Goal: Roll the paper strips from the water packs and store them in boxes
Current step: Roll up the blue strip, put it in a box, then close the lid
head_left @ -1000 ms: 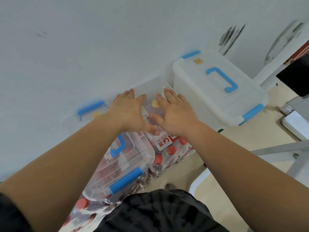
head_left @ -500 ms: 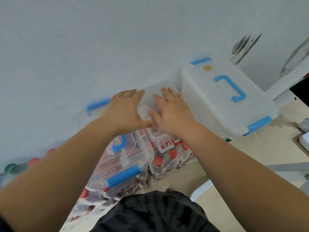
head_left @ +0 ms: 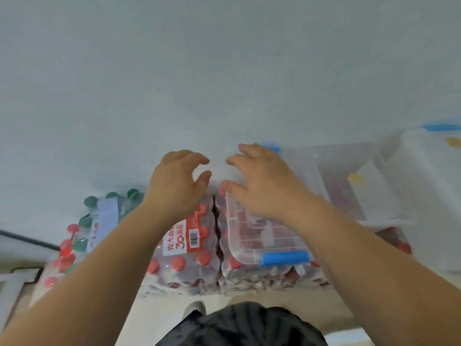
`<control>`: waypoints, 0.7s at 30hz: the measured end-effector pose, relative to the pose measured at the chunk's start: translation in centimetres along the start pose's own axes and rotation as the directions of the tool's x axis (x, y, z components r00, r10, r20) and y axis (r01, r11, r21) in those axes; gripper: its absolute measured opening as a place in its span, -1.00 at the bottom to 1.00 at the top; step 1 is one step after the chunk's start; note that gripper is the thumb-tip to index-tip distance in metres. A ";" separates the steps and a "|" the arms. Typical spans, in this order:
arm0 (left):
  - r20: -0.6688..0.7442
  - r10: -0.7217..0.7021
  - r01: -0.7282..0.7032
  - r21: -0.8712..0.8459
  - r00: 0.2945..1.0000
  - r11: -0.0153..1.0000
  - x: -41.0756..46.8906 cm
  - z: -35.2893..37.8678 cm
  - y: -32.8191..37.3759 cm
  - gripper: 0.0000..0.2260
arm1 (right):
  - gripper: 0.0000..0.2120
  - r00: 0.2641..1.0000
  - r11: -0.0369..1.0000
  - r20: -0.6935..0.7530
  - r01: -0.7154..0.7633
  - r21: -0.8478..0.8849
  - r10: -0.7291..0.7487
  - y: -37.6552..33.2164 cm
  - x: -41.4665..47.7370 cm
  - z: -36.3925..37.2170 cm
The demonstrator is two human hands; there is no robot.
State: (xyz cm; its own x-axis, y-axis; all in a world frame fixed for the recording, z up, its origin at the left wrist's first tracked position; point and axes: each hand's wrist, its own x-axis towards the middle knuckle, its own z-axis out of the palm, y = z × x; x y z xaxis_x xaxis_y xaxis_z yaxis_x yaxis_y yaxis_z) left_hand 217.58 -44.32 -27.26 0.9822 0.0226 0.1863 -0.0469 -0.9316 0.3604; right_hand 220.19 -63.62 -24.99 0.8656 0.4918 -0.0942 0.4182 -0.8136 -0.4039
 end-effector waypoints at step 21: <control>0.366 -0.264 0.284 -0.002 0.893 0.959 -4.8 -1.6 -32.5 -0.54 | -0.37 0.903 0.994 0.420 -0.109 0.023 0.089 -22.3 14.9 19.6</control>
State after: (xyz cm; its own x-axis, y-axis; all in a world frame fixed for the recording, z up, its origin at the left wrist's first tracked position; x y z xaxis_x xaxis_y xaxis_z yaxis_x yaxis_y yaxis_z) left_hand 214.14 -13.62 -38.42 0.9555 0.1335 -0.2630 0.2339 -0.8861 0.4000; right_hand 218.39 -32.06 -35.26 0.7033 0.5021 -0.5032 0.3152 -0.8547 -0.4124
